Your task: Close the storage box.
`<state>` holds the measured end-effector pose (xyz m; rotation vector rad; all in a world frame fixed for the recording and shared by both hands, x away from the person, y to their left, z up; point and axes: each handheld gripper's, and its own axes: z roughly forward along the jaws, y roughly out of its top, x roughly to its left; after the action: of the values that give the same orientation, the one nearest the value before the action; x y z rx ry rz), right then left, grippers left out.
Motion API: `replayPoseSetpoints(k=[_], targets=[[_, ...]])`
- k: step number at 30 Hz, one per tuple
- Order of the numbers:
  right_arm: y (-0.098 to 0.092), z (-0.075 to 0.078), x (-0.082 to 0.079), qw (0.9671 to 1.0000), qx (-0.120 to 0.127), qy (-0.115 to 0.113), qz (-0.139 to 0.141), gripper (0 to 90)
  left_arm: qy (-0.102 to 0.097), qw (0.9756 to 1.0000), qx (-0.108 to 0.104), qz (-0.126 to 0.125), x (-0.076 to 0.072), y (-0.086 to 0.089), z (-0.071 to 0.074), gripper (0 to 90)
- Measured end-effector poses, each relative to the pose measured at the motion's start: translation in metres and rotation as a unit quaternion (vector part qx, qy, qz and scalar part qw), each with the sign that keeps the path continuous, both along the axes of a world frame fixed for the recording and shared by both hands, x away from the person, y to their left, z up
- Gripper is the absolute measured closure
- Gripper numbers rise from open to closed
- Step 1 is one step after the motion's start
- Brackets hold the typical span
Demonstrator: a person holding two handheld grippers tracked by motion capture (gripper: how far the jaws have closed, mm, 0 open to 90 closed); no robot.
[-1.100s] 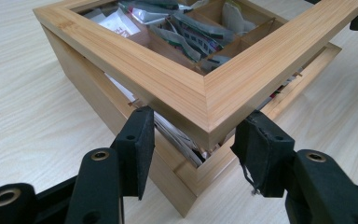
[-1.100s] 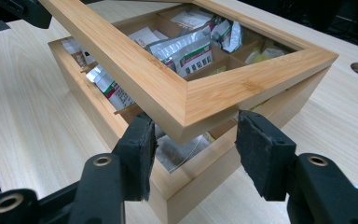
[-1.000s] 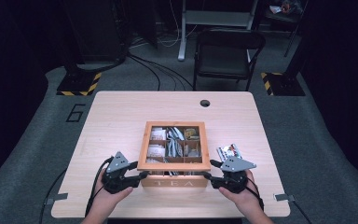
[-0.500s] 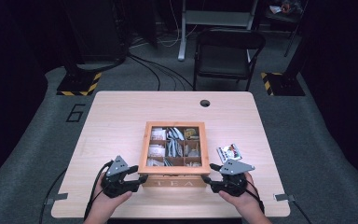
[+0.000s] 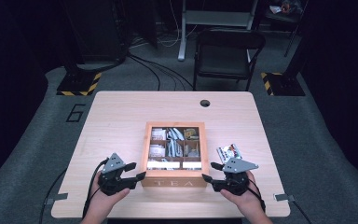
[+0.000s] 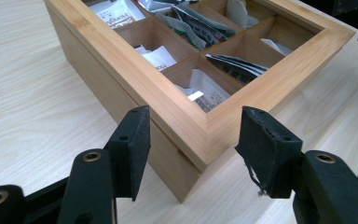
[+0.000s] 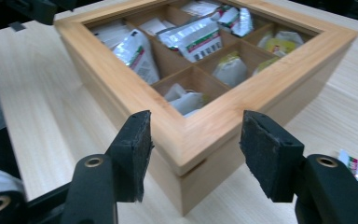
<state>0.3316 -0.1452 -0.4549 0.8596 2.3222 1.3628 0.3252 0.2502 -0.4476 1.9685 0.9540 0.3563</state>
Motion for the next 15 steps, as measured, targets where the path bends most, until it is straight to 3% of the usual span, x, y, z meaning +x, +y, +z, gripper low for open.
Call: replayPoseSetpoints(k=[15], targets=[[-0.028,-0.007,0.018,0.9970,0.011,0.004,-0.076,40.2,-0.002,0.9990,-0.001,0.045,0.014,0.027,-0.008,40.8]])
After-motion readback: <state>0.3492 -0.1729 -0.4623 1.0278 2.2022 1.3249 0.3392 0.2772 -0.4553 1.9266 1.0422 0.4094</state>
